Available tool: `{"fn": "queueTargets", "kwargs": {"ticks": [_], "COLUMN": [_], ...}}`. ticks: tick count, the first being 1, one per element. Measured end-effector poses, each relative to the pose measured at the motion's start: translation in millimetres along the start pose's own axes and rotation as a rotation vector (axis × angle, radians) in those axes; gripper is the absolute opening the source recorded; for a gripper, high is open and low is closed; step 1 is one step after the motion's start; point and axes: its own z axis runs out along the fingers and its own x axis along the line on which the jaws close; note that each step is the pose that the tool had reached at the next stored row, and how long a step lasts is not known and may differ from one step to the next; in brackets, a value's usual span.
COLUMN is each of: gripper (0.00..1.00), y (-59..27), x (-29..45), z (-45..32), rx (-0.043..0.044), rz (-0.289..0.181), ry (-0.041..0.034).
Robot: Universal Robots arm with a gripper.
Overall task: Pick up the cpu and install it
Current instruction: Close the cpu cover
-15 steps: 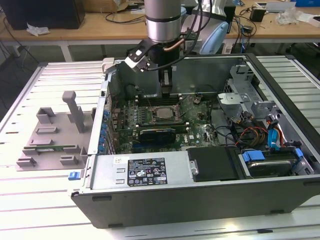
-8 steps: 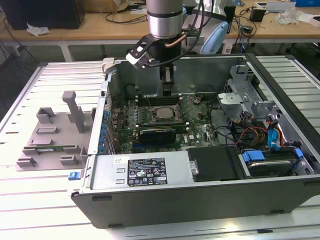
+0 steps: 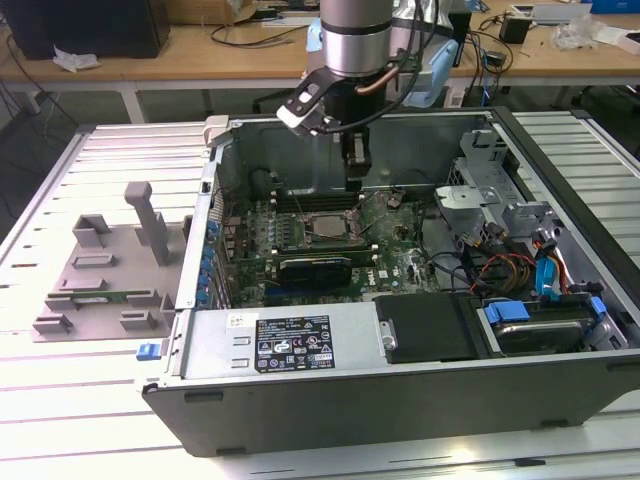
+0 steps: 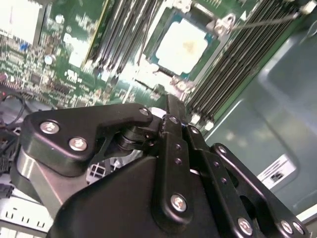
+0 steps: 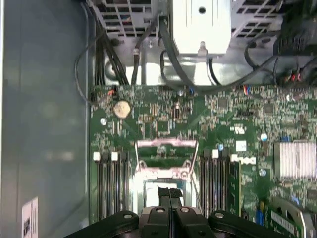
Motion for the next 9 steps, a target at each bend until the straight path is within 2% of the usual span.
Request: {"fn": "queueTargets", "kwargs": {"ticks": [9], "gripper": [0.11], "y": [30.0], "x": [0.1], "z": [3.7], "rx": [0.0001], "rz": [0.000], "ry": [0.0000]}}
